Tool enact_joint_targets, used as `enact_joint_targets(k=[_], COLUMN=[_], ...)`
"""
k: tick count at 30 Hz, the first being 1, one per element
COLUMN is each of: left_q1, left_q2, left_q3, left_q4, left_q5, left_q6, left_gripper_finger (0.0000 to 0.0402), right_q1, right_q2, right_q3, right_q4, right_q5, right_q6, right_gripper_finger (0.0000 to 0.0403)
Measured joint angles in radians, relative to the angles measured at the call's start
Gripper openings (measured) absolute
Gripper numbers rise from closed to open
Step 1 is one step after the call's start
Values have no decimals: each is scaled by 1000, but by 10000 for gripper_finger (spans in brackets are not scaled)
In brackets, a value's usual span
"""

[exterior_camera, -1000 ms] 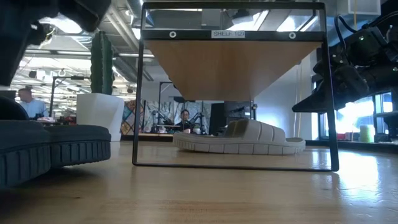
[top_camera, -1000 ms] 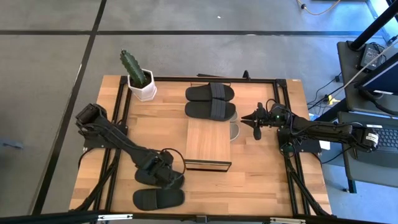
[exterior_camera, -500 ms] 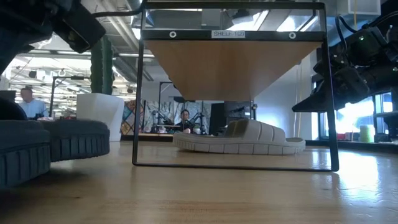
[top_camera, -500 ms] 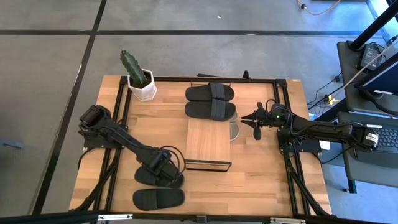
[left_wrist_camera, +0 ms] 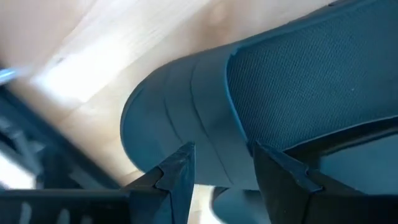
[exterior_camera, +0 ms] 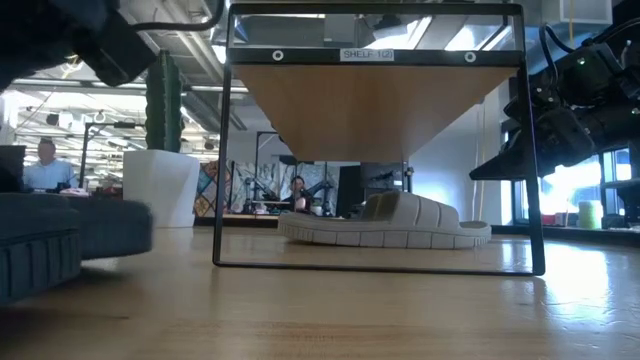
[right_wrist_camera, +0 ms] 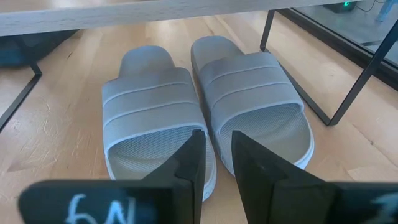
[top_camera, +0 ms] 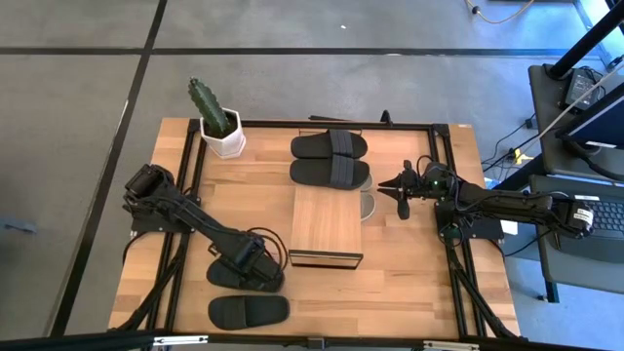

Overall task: Pick and place slides into the shelf
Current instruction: Put the black slipper on the shelf

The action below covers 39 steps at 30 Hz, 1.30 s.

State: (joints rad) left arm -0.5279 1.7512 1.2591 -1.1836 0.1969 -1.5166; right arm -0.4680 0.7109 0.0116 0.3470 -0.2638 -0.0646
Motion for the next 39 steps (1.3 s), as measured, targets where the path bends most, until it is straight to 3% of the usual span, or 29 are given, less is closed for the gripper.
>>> enact_joint_targets(k=[11,23,39], left_q1=[-18,-19,-22], left_q2=[0,0,97], left_q3=[0,86,88], left_q4=[-234,-174,-120], left_q5=[8,-24,-51], left_q6=[26,-15,5], left_gripper_finger=[153,153,153], right_q1=[0,0,0], right_q2=[0,0,0], right_q3=[0,0,0], right_q4=[0,0,-1], right_q5=[0,0,0], right_q6=[0,2,-19], right_gripper_finger=[80,80,80])
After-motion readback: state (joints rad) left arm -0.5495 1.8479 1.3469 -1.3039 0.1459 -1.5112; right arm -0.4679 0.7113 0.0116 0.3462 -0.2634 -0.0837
